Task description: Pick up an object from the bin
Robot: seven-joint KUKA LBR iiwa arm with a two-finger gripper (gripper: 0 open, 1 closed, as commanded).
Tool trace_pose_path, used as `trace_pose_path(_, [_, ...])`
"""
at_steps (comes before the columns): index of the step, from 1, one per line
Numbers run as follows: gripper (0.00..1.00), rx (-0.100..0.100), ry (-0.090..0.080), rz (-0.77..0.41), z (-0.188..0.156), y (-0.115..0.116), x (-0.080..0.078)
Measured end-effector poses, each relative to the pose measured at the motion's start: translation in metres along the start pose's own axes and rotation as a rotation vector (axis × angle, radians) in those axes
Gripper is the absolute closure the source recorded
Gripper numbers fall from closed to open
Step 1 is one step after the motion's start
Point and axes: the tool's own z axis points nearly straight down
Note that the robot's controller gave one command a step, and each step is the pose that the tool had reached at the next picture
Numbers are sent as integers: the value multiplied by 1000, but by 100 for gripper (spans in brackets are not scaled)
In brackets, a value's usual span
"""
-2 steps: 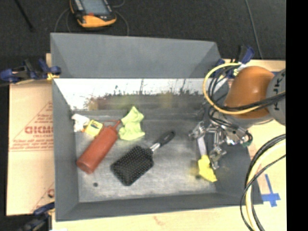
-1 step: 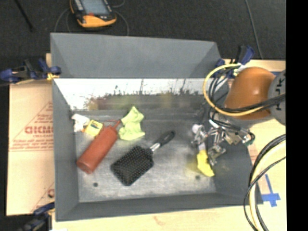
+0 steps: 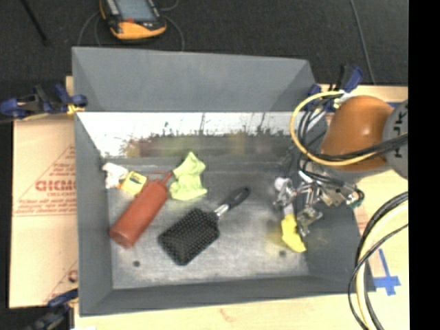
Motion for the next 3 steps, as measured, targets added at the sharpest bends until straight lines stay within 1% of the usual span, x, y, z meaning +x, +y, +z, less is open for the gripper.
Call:
trace_pose_path(1, [100, 0, 0, 0, -1, 0, 0])
trace_pose_path(2, [100, 6, -2, -3, -10, 0, 0])
trace_pose_path(3, [100, 12, -8, -5, -22, 0, -1])
